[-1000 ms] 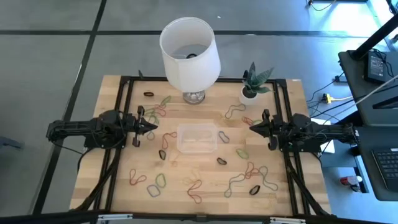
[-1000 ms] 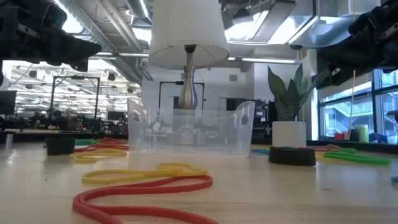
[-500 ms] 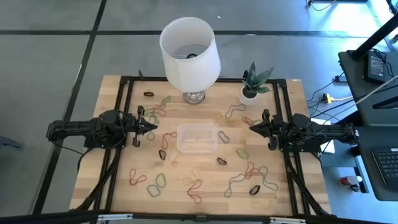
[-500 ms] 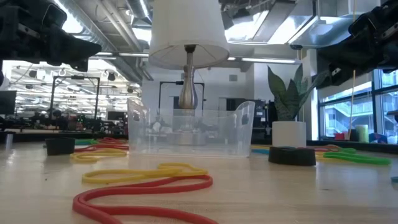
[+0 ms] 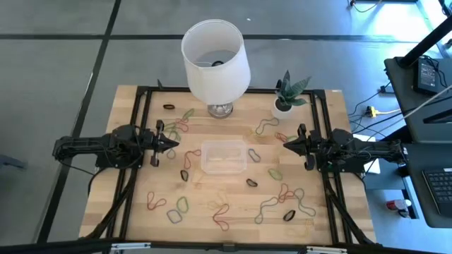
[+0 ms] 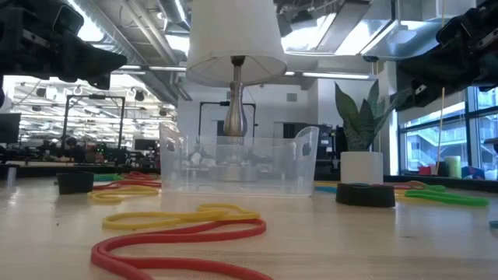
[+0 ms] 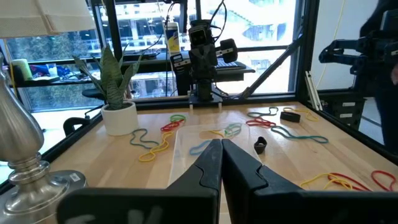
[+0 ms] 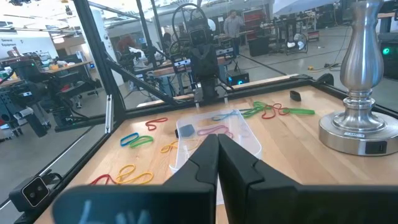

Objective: Pick and place rubber bands into bin

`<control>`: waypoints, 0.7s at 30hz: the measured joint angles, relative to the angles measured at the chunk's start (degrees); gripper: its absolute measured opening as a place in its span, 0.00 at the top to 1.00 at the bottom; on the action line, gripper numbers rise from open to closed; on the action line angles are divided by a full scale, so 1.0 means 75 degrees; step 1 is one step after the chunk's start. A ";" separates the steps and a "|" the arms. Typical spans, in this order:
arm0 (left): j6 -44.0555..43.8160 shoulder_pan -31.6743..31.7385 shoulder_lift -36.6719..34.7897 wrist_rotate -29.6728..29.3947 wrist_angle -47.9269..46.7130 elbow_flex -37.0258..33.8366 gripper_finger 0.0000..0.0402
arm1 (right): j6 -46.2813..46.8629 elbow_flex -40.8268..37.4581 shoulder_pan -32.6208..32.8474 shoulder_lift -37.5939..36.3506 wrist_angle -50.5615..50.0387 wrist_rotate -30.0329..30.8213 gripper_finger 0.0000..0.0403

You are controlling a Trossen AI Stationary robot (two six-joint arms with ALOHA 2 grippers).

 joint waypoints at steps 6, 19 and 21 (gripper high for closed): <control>0.0000 0.0000 -0.0001 0.0000 0.0000 -0.0002 0.99 | -0.0003 0.0001 0.0001 -0.0001 0.0007 0.0000 0.96; 0.0000 -0.0002 -0.0002 0.0000 0.0000 -0.0001 0.99 | -0.1041 0.0290 0.0001 0.0109 0.0547 0.0420 0.99; 0.0000 -0.0002 0.0000 0.0000 0.0000 0.0000 0.99 | -0.1377 0.0624 0.0001 0.0292 0.0277 0.0758 0.99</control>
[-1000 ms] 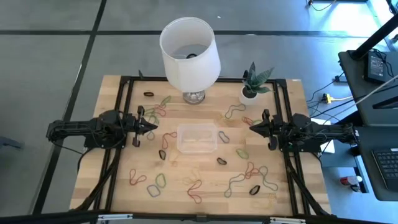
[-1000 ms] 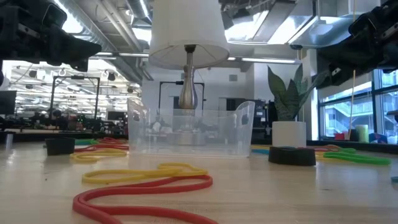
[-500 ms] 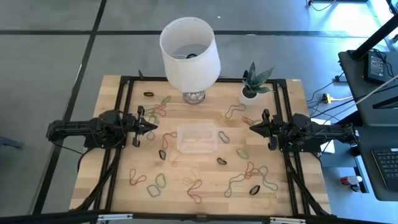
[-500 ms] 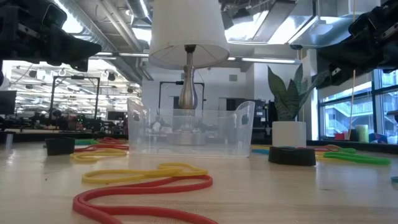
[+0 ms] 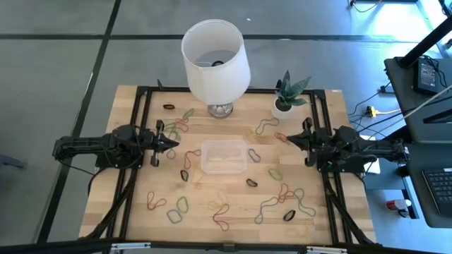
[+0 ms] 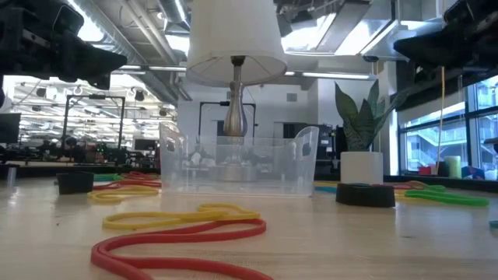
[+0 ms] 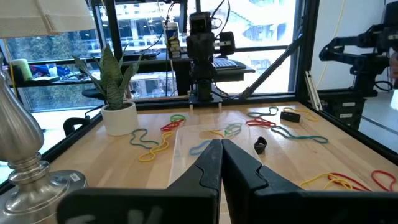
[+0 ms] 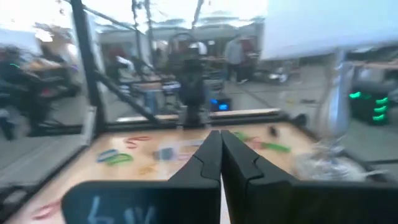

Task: Pick and place rubber bands into bin
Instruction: Put the blue rubber band into the transparent bin

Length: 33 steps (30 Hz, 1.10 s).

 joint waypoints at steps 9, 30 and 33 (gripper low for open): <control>0.0000 0.0000 0.0001 0.0000 -0.0001 -0.0001 0.99 | 0.0009 0.2020 0.0000 0.2596 -0.0464 0.1473 1.00; 0.0000 0.0001 0.0001 0.0000 0.0000 -0.0001 0.99 | 0.3673 0.6958 0.0000 1.0735 -0.6104 0.1443 0.86; 0.0000 -0.0001 0.0001 0.0000 0.0000 -0.0001 0.99 | 0.3825 0.6977 0.0000 1.1367 -0.6053 0.1196 0.79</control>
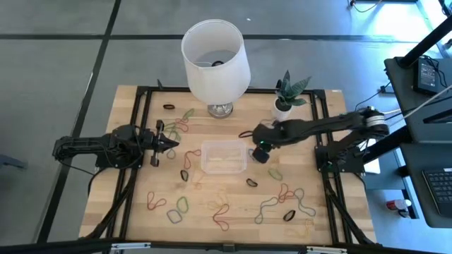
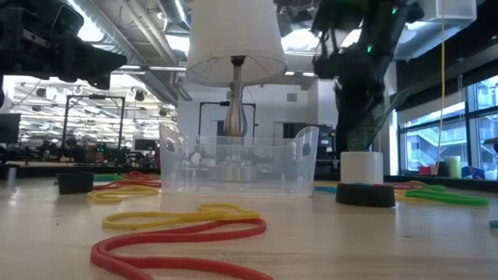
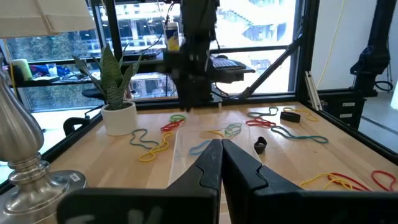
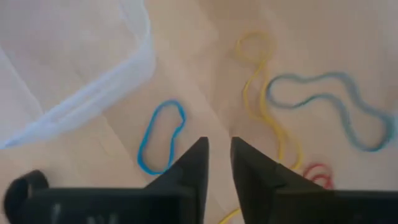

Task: Pick and place rubber bands into bin
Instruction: Put the blue rubber band into the transparent bin

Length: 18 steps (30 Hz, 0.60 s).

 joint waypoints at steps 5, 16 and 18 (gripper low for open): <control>0.0000 0.0000 -0.0003 0.0000 0.0000 0.0001 0.99 | -0.0281 -0.0014 -0.0003 0.0821 0.0205 -0.0819 0.71; 0.0000 0.0003 -0.0001 0.0000 0.0000 0.0000 0.99 | -0.0621 -0.0024 0.0224 0.1595 0.0800 -0.1241 0.69; 0.0000 0.0002 -0.0002 0.0000 0.0000 -0.0001 0.99 | -0.0624 -0.0052 0.0251 0.1654 0.0838 -0.1240 0.69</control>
